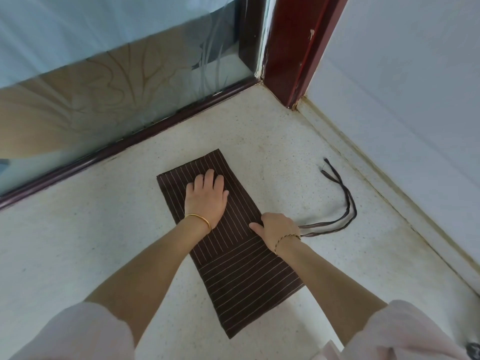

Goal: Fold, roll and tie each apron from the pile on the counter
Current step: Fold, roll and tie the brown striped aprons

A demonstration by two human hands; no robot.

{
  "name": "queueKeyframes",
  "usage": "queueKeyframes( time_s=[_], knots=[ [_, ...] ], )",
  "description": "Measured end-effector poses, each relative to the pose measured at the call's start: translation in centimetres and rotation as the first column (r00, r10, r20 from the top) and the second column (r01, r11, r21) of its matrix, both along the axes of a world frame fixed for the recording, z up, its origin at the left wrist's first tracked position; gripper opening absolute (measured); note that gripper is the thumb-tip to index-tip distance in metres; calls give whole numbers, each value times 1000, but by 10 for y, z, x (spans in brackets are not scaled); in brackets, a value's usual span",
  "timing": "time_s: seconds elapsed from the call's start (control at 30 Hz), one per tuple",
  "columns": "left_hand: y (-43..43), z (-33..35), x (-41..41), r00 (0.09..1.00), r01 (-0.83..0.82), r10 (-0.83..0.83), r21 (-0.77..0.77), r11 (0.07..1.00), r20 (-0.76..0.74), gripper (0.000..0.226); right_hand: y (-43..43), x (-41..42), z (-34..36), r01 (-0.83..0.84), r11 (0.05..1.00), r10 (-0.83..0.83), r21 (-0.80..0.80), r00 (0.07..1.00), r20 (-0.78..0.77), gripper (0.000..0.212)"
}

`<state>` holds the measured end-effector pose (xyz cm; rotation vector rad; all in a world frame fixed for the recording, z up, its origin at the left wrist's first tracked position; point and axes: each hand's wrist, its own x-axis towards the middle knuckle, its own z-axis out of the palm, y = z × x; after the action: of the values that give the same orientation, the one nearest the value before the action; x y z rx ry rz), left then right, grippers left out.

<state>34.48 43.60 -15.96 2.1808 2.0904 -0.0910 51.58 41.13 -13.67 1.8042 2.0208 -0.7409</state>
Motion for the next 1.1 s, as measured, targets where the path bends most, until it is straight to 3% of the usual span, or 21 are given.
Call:
queueKeyframes(
  time_s=[0.07,0.17,0.2,0.27,0.3,0.37,0.43,0.53,0.63,0.77,0.9,1.0,1.1],
  knots=[
    [-5,-7,5,998,-44,41,-64,997,-55,55,-5,3,5,41,999,-39,20,996,-85,39],
    [-4,-9,7,994,-53,46,-71,996,-100,59,-27,19,19,208,967,-149,147,929,-338,32],
    [-3,-9,5,993,-53,45,-71,996,-107,59,-34,24,23,275,952,-195,134,883,-428,32],
    [-3,-8,5,992,-53,44,-80,995,-115,59,-49,34,26,379,925,-337,-37,772,-539,34],
    [-3,-8,6,992,-54,44,-85,995,-118,59,-57,39,24,406,906,-404,-123,738,-540,35],
    [-2,-8,8,992,-72,61,-97,993,-110,59,-68,48,16,415,892,-447,-176,760,-472,38],
    [-2,-9,13,991,-103,93,-105,989,-92,60,-75,54,16,382,916,-398,-125,818,-414,37],
    [-6,-11,20,988,-152,146,-123,981,-58,59,-84,58,21,391,918,-367,-64,780,-507,18],
    [-8,-14,20,984,-177,176,-112,978,-16,58,-89,58,24,393,919,-332,0,776,-536,20],
    [-9,-16,19,984,-175,178,-96,980,25,58,-97,64,11,335,941,-301,47,892,-336,25],
    [-2,-17,16,987,-151,156,-113,982,45,59,-99,57,-5,369,928,-345,52,904,-254,25],
    [24,-8,8,995,-87,97,-261,962,25,61,-93,46,-8,375,921,-347,100,911,-223,25],
    [35,17,5,983,-27,79,-296,955,164,57,-90,41,-1,365,923,-344,121,924,-165,26]
  ],
)
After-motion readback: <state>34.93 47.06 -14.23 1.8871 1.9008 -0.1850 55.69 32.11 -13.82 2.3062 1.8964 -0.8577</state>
